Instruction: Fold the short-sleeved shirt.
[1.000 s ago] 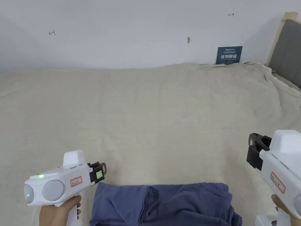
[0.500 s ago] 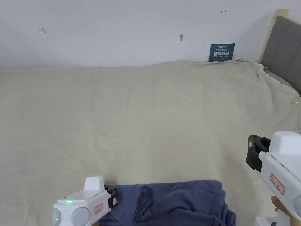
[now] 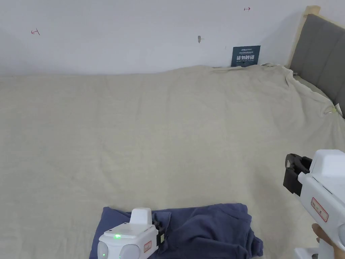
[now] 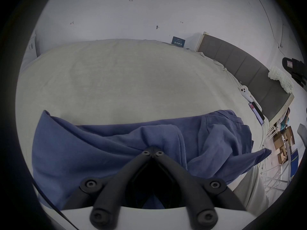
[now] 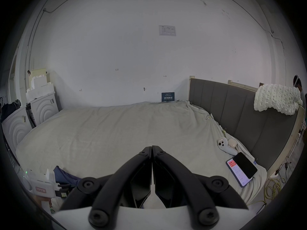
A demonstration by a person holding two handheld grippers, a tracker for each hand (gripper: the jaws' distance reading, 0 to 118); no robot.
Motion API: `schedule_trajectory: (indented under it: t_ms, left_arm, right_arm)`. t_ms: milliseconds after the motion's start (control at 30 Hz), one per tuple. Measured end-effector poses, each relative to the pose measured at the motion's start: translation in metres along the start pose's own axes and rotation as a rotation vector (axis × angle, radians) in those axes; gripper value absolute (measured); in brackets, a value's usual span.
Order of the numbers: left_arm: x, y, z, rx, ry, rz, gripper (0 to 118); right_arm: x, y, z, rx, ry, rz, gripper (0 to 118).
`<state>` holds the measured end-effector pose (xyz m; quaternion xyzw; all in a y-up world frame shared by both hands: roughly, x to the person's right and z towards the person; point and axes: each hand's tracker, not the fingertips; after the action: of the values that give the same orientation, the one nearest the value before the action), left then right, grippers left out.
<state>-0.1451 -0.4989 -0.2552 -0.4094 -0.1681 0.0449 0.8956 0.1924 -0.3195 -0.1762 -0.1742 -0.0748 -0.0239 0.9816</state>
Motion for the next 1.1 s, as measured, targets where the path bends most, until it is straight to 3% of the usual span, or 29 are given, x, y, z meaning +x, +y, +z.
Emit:
schedule_trajectory:
  t_ms: [233,400,600,800,900,1033,1067,1100]
  left_arm:
    - [-0.006,0.008,0.007,-0.015,-0.023,0.007,0]
    - [-0.026,0.038,0.049,0.026,-0.096,0.029,0]
    - [-0.084,0.082,0.095,-0.019,-0.216,0.102,0]
    - [-0.148,0.093,0.102,-0.095,-0.197,0.154,0]
    - [-0.176,0.088,0.096,-0.148,-0.179,0.209,15]
    - [-0.198,0.071,0.084,-0.171,-0.170,0.235,93]
    - [-0.201,0.067,0.080,-0.187,-0.172,0.247,103]
    - [-0.204,0.063,0.077,-0.199,-0.176,0.255,106]
  right_arm:
    - [-0.001,0.000,0.000,-0.003,0.000,0.002,0]
    - [-0.003,0.000,-0.001,-0.004,0.005,0.006,0]
    - [-0.011,0.004,-0.004,0.002,0.019,0.013,0]
    - [-0.018,0.005,-0.006,-0.002,0.029,0.021,0]
    - [-0.020,0.005,-0.007,-0.009,0.030,0.027,0]
    - [-0.021,0.003,-0.009,-0.018,0.029,0.030,0]
    - [-0.022,0.003,-0.009,-0.020,0.029,0.031,0]
    - [-0.022,0.003,-0.010,-0.023,0.028,0.033,0]
